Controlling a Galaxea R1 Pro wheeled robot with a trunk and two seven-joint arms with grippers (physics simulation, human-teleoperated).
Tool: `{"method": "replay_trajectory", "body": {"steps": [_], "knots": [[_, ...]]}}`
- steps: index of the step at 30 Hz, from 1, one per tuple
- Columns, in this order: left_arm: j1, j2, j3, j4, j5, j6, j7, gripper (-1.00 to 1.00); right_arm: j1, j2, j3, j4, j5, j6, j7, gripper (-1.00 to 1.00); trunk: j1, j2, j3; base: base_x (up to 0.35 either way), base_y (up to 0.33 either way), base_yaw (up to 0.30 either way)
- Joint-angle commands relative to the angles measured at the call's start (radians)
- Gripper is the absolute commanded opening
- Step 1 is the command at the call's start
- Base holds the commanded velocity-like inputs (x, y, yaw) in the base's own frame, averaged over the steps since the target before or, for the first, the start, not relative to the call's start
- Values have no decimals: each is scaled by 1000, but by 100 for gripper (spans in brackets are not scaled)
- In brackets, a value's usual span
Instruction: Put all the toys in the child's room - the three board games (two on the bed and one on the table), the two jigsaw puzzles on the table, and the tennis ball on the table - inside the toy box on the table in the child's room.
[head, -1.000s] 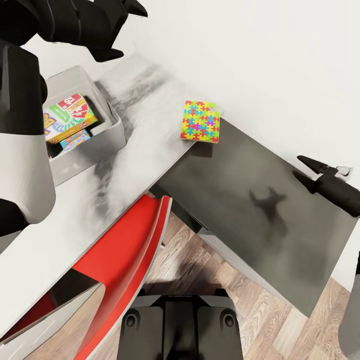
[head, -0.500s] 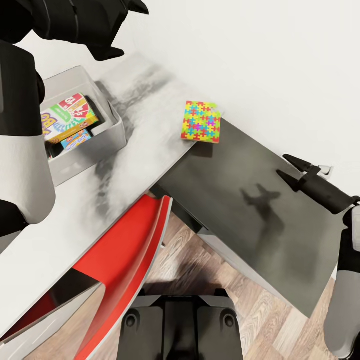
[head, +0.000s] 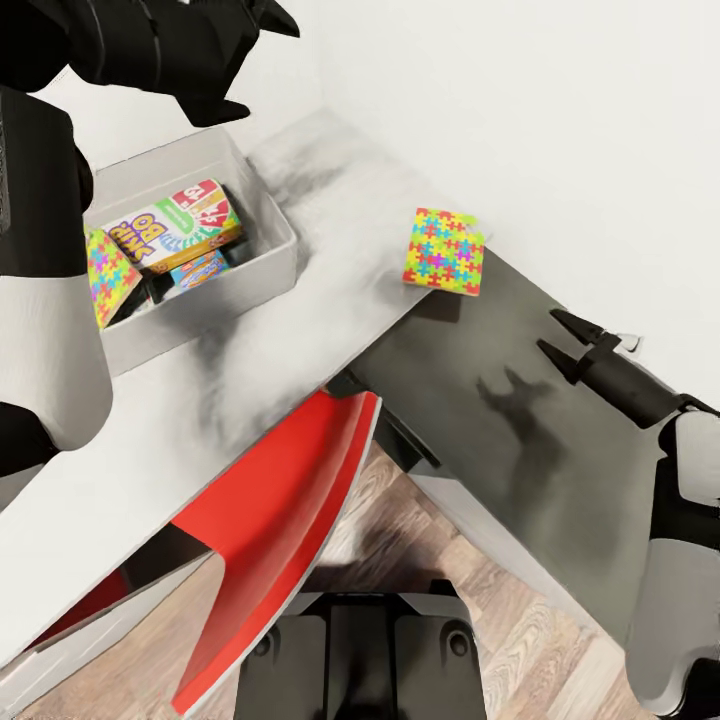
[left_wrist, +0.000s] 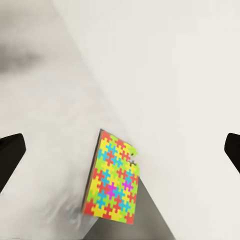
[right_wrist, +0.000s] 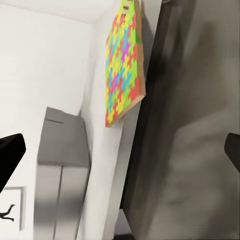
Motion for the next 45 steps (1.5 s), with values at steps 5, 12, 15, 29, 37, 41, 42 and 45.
{"method": "replay_trajectory", "body": {"steps": [5, 12, 15, 29, 37, 41, 42, 45], "knots": [[3, 0, -1, -1, 8, 1, 11, 100, -1, 3, -1, 15, 6, -19, 9, 100, 1, -2, 1, 0, 0, 248], [6, 0, -2, -2, 9, 1, 11, 100, 1, 5, -1, 28, 8, -46, 11, 100, 1, -2, 2, 0, 0, 143], [6, 0, -2, -2, 10, 1, 12, 100, 3, 6, -1, 40, 8, -80, 12, 100, 1, -2, 2, 0, 0, 65], [9, -1, -2, -2, 11, 1, 11, 100, 0, -16, 2, 145, 9, -287, 14, 100, 1, -2, 2, 0, 0, 22], [9, -1, -2, -2, 12, 1, 11, 100, -2, -44, 2, 174, 11, -334, 9, 100, 1, -2, 2, 0, 0, 4], [9, -1, -2, -2, 12, 1, 11, 100, -7, -57, 2, 201, 13, -377, 7, 100, 1, -2, 2, 0, 0, 2], [9, -1, -2, -2, 12, 1, 11, 100, -7, -57, 2, 201, 13, -377, 7, 100, 1, -2, 2, 0, 0, 1], [9, -2, -2, -2, 12, 1, 11, 100, -18, -66, 2, 223, 13, -411, 6, 100, 1, -2, 2, 0, 0, 0]]}}
